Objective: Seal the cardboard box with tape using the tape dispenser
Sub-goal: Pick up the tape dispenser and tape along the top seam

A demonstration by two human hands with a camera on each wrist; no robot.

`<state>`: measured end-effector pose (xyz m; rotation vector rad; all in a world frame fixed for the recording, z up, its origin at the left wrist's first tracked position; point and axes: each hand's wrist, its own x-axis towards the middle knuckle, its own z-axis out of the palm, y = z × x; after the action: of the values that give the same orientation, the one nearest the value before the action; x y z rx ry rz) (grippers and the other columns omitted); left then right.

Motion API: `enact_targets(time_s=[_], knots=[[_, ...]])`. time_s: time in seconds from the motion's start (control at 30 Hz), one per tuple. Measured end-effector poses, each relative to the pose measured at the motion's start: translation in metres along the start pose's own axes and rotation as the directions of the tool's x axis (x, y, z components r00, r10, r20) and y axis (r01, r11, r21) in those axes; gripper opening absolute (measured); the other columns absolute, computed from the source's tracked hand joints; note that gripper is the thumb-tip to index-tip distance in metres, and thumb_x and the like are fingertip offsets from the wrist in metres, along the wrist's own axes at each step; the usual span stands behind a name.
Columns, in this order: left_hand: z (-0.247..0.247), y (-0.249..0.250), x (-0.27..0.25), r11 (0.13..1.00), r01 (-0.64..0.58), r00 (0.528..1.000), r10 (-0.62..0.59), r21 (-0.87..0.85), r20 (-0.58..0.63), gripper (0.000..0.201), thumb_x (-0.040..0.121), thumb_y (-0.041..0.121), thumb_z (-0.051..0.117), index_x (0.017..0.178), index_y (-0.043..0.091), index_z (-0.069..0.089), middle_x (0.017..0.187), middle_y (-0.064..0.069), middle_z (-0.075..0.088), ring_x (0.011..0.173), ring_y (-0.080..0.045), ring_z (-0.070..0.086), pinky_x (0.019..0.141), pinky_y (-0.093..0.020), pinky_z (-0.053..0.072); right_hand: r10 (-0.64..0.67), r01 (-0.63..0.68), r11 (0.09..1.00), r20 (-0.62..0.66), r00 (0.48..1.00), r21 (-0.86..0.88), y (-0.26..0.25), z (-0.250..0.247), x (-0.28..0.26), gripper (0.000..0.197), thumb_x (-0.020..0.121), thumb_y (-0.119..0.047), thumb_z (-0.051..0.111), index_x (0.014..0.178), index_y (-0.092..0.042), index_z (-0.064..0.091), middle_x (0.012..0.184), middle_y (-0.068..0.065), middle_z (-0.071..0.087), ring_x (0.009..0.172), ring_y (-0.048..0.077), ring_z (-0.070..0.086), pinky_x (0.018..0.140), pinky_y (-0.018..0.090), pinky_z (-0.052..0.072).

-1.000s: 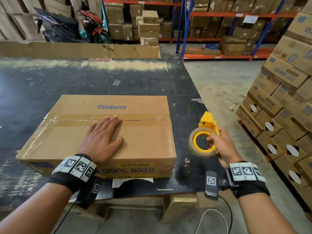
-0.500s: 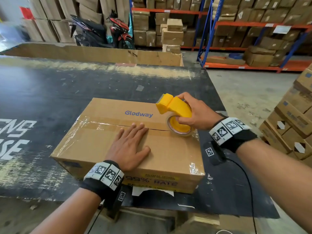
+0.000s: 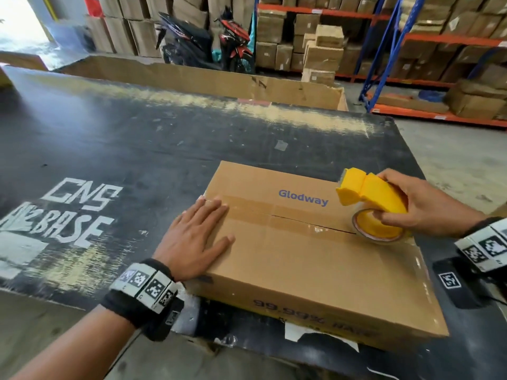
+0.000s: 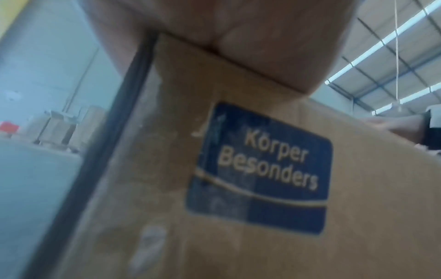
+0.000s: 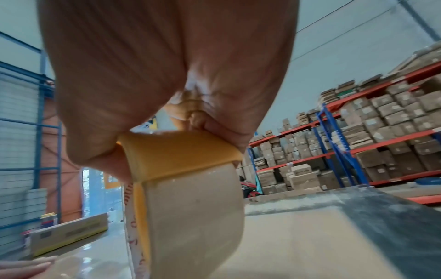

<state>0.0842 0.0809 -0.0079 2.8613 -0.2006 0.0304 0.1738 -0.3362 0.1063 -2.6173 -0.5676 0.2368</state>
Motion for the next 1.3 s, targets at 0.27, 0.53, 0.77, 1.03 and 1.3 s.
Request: enact_targets(time_s=[0.27, 0.53, 0.77, 1.03, 1.3], knots=[[0.005, -0.007, 0.003, 0.996, -0.019, 0.998, 0.014, -0.088, -0.054, 0.081, 0.089, 0.077, 0.027, 0.158, 0.034, 0.022, 0.168, 0.013, 0.019, 0.157, -0.014, 0.003, 0.125, -0.046, 0.021, -0.255, 0.253, 0.967, 0.063, 0.965, 0.041, -0.139, 0.051, 0.098, 0.055, 0.076, -0.031, 0.078, 0.123, -0.025, 0.05, 0.106, 0.001, 0.062, 0.096, 0.02, 0.062, 0.079, 0.044, 0.054], [-0.012, -0.032, 0.009, 0.817, -0.012, 1.0, -0.002, -0.577, -0.023, 0.067, 0.08, 0.065, 0.053, 0.141, 0.037, 0.05, 0.147, 0.017, 0.053, 0.144, -0.007, 0.039, 0.119, -0.041, 0.034, -0.218, 0.22, 0.975, 0.174, 0.96, 0.006, -0.17, 0.083, 0.13, 0.053, 0.076, -0.031, 0.077, 0.122, -0.034, 0.05, 0.1, -0.003, 0.064, 0.089, 0.017, 0.063, 0.075, 0.044, 0.055], [-0.062, -0.069, 0.054, 0.17, 0.19, 0.962, -0.228, -0.967, 0.149, 0.029, 0.098, 0.012, 0.059, 0.126, 0.009, 0.061, 0.115, -0.017, 0.075, 0.101, -0.028, 0.076, 0.084, -0.033, 0.061, -0.164, 0.171, 0.985, 0.207, 0.964, -0.016, -0.176, 0.083, 0.133, 0.055, 0.077, -0.032, 0.077, 0.123, -0.04, 0.048, 0.102, -0.005, 0.063, 0.09, 0.016, 0.063, 0.075, 0.045, 0.057], [-0.056, -0.056, 0.079, 0.06, 0.302, 0.951, -0.091, -0.952, 0.296, 0.042, 0.093, 0.001, 0.064, 0.134, 0.004, 0.054, 0.114, -0.034, 0.07, 0.084, -0.029, 0.071, 0.081, -0.032, 0.061, -0.145, 0.15, 0.989, 0.226, 0.963, -0.005, -0.178, 0.085, 0.135, 0.059, 0.076, -0.032, 0.078, 0.126, -0.041, 0.048, 0.108, -0.005, 0.064, 0.096, 0.017, 0.063, 0.08, 0.047, 0.057], [-0.067, -0.075, 0.085, 0.133, 0.252, 0.965, -0.105, -0.958, 0.239, 0.043, 0.084, -0.009, 0.071, 0.122, 0.003, 0.057, 0.07, -0.007, 0.076, 0.064, -0.018, 0.068, 0.069, -0.031, 0.056, -0.174, 0.171, 0.985, 0.253, 0.952, 0.031, -0.187, 0.085, 0.135, 0.08, 0.068, -0.065, 0.07, 0.14, -0.051, 0.038, 0.125, -0.03, 0.051, 0.109, -0.006, 0.053, 0.083, 0.019, 0.049]])
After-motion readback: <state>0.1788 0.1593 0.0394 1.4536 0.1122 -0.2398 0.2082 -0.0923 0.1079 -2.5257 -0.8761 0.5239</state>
